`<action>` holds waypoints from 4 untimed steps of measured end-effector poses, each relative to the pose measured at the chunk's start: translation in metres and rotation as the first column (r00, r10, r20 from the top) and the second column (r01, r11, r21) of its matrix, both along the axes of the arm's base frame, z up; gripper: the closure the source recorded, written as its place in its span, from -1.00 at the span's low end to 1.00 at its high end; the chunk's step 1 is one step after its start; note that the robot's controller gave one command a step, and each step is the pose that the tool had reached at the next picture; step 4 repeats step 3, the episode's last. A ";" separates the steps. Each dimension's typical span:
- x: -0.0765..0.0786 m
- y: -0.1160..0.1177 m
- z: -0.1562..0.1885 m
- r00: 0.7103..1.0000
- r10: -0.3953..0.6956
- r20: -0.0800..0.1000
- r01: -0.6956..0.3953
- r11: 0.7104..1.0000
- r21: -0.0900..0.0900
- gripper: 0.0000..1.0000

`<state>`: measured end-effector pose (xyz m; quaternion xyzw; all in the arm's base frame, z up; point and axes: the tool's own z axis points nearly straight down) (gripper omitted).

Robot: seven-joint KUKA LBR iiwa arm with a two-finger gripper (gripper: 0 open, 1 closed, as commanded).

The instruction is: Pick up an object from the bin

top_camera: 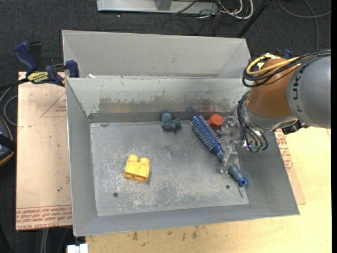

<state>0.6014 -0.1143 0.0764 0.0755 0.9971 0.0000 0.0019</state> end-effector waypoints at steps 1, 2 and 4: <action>0.001 0.000 0.001 1.000 0.001 -0.001 -0.001 1.000 0.000 -1.00; 0.001 0.003 0.000 1.000 -0.001 -0.001 0.001 1.000 0.006 1.00; 0.003 0.003 0.115 1.000 0.000 0.006 0.000 1.000 -0.001 1.00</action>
Offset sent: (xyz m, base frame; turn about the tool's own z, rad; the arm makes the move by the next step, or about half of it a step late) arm 0.0000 0.0000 0.0000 0.0000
